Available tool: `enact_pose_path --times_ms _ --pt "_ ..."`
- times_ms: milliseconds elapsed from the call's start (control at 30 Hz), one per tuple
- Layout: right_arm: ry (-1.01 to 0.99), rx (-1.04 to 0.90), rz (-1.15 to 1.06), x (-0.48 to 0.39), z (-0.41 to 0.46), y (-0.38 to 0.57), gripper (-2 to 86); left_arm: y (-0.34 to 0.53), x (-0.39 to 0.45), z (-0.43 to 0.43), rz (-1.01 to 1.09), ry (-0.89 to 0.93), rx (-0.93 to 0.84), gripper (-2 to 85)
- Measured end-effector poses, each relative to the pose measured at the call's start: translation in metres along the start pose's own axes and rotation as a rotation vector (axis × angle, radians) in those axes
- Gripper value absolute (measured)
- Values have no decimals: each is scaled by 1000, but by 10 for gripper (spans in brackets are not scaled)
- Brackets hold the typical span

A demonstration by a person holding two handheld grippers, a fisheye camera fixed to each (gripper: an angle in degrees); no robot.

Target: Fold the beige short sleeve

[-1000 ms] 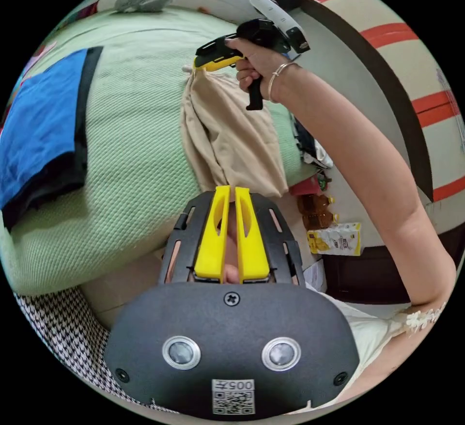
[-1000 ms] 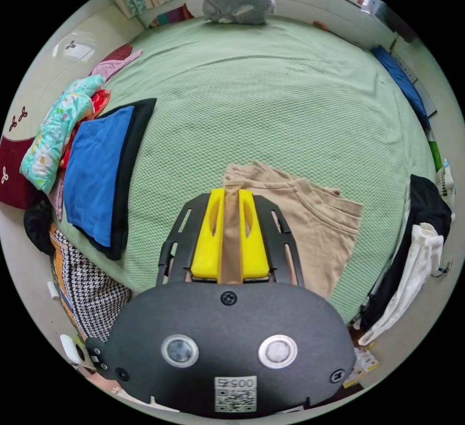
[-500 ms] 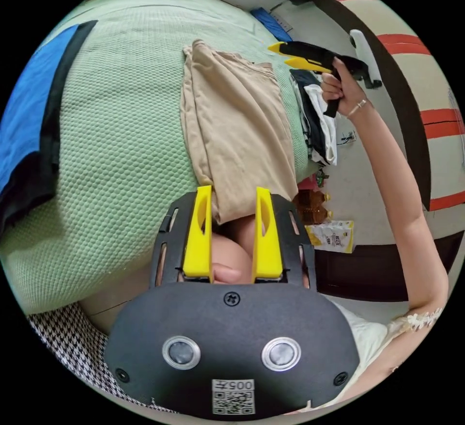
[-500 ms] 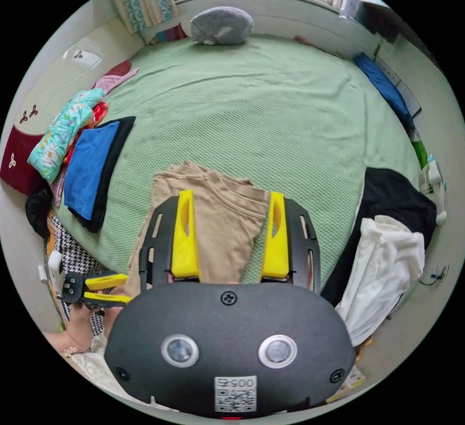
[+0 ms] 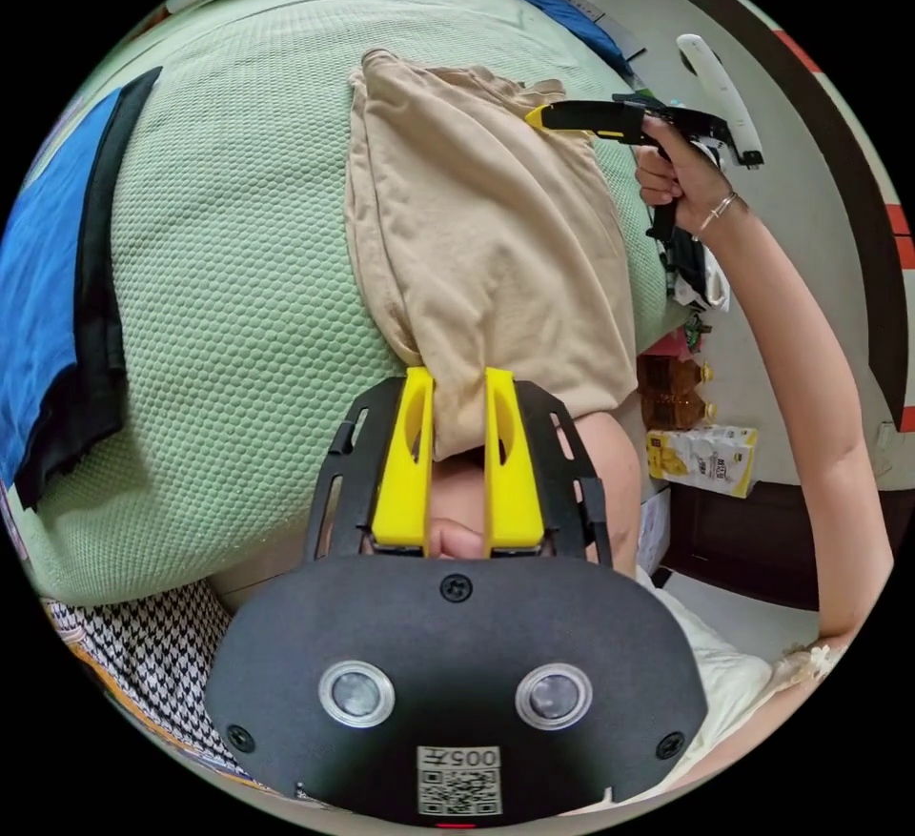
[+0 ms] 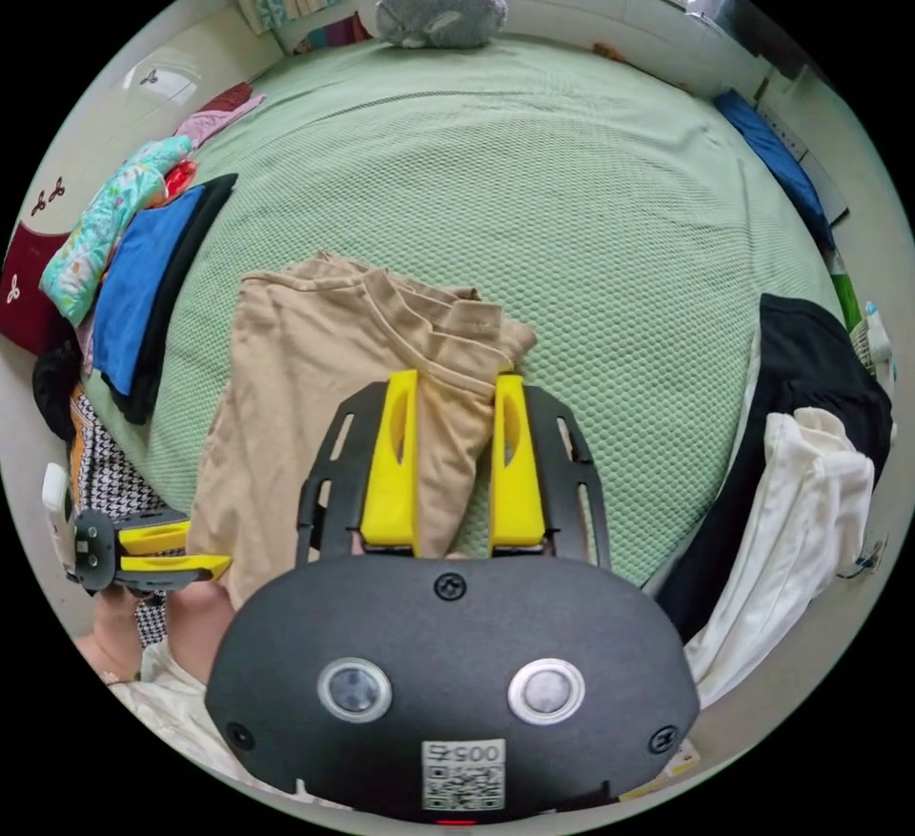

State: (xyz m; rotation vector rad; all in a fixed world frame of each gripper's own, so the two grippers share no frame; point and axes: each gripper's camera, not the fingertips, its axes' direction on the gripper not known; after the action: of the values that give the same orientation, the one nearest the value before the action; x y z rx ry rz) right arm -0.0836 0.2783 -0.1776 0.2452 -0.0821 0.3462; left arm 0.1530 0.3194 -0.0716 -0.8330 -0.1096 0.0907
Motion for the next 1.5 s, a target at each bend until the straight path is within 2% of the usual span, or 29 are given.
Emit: enact_pose_path --times_ms 167,333,600,800,967,1100,1167,1233,1367,1500 --pt "5 29 13 -7 -15 15 24 5 24 1 38 -33 52 57" --pt "-14 123 -5 -14 -63 32 12 16 50 -16 67 5 137 51" --pt "92 233 8 -5 -146 67 11 18 128 -47 210 24 234 50" --pt "186 331 57 32 -230 93 12 6 201 -69 348 81 330 50" --pt "320 362 175 94 -278 98 13 -40 282 -63 462 110 369 50" --pt "382 251 334 148 -258 90 53 -85 318 -15 410 130 318 52" --pt "353 176 421 170 -232 99 85 -109 327 33 355 98 221 53" --pt "296 167 398 170 -212 112 85 -113 328 56 333 98 161 54" --pt "242 60 274 153 -153 160 90 -106 318 56 360 152 217 54" --pt "314 47 365 161 -129 207 95 -109 308 52 352 219 202 55"
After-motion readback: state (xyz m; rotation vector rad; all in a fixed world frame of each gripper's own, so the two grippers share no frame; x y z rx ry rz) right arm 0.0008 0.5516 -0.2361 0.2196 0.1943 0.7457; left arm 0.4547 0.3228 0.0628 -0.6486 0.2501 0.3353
